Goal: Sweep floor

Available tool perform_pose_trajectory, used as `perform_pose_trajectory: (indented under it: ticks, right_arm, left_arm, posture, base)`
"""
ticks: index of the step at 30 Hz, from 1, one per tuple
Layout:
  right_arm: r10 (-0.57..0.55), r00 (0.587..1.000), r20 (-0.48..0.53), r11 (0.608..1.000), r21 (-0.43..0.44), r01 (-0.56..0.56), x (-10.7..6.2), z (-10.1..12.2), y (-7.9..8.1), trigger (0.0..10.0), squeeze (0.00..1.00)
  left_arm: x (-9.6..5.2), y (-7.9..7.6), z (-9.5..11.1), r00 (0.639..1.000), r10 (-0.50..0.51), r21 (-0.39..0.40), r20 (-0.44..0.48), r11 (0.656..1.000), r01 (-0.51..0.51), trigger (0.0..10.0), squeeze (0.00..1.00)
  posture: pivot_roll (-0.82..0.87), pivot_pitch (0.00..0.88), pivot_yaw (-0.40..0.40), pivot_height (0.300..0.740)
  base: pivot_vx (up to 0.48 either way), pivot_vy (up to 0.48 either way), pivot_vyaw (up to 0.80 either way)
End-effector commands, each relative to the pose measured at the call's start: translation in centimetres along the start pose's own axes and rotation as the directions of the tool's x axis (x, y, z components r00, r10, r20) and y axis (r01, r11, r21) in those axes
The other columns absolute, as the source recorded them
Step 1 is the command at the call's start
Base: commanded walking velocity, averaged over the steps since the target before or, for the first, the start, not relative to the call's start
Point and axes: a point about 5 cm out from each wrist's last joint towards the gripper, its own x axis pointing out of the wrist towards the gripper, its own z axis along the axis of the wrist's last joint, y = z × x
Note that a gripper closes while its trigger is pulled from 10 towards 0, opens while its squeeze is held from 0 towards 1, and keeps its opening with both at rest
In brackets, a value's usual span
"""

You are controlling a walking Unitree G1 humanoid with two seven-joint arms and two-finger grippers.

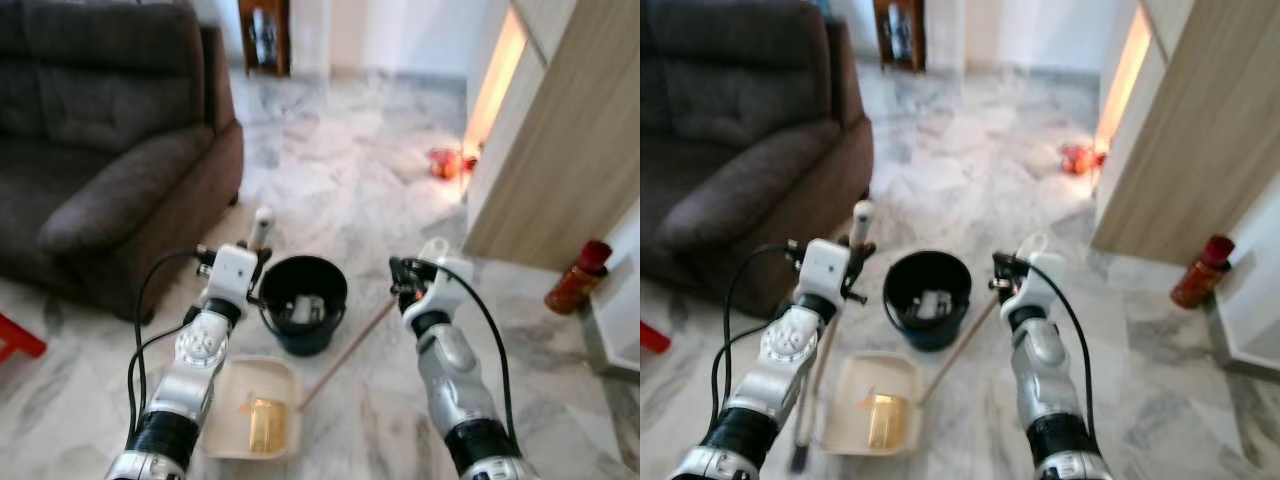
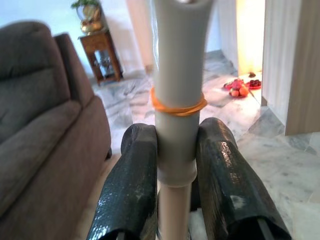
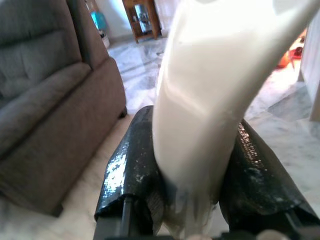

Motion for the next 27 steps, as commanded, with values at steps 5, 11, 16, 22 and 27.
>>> perform_pose_trajectory:
  ticks: [5, 11, 16, 22, 27]
  right_arm:
    - [0.040, 0.998, 0.057, 0.998, 0.038, -0.043, 0.4, 1.0, 1.4, 10.0, 0.00]
    - [0.046, 0.997, 0.069, 0.999, 0.021, -0.047, 0.3, 1.2, 1.4, 10.0, 0.00]
    - [0.049, 0.995, 0.088, 0.999, -0.012, -0.048, -0.2, 1.6, 1.0, 10.0, 0.00]
    - [0.066, 0.993, 0.096, 0.995, -0.077, -0.059, -1.3, 1.8, 0.5, 10.0, 0.00]
    - [0.068, 0.991, 0.114, 0.994, -0.096, -0.057, -2.0, 2.6, 0.4, 10.0, 0.00]
  left_arm:
    - [-0.3, 0.5, 0.2, 1.000, 0.011, 0.009, 0.027, 1.000, -0.011, 10.0, 0.00]
    - [-0.7, 0.8, 0.0, 1.000, 0.015, 0.045, 0.023, 0.999, -0.016, 10.0, 0.00]
    - [-1.2, 0.9, -0.4, 1.000, 0.011, 0.065, 0.010, 0.998, -0.011, 10.0, 0.00]
    - [-1.7, 1.1, -0.8, 1.000, -0.004, 0.113, 0.002, 0.994, 0.004, 10.0, 0.00]
    - [-3.2, 1.8, -2.2, 0.999, 0.018, 0.168, -0.035, 0.986, -0.012, 10.0, 0.00]
  posture:
    - [0.06, 0.000, -0.017, 0.740]
    - [0.06, 0.000, -0.016, 0.740]
    - [0.06, 0.000, -0.014, 0.740]
    - [0.05, 0.000, -0.012, 0.740]
    - [0.06, 0.000, -0.013, 0.740]
  base:
    - [0.000, 0.000, 0.00]
    - [0.000, 0.000, 0.00]
    - [0.000, 0.000, 0.00]
    - [0.000, 0.000, 0.00]
    - [0.000, 0.000, 0.00]
